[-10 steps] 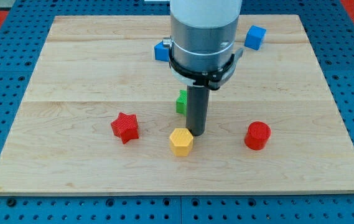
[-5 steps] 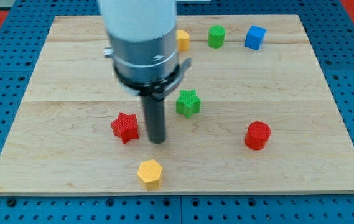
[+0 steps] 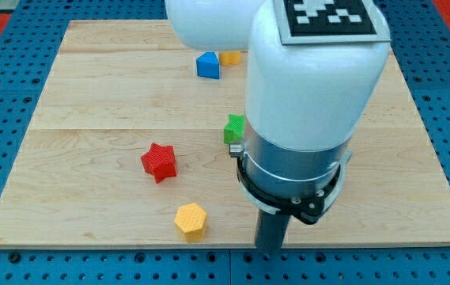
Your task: Move the yellow hexagon a bit left and right
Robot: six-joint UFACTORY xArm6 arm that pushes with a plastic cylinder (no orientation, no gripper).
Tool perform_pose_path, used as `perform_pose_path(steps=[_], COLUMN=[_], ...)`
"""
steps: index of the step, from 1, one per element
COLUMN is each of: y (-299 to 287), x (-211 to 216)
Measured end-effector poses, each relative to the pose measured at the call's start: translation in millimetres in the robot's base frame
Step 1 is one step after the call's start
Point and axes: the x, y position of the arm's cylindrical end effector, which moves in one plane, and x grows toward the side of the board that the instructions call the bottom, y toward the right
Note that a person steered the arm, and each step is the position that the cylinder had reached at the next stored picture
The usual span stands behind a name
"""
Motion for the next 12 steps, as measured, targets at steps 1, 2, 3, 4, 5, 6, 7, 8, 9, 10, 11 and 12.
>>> perform_pose_path(steps=[1,2,3,4,5,6,7,8,9,10,11,12], y=[-42,-79,-86,-117,-147,-152,-148,-141,-115,-90,-109,-90], x=[0,0,0,-1,-1,-10,-29,-40,-40,-40,-40,-65])
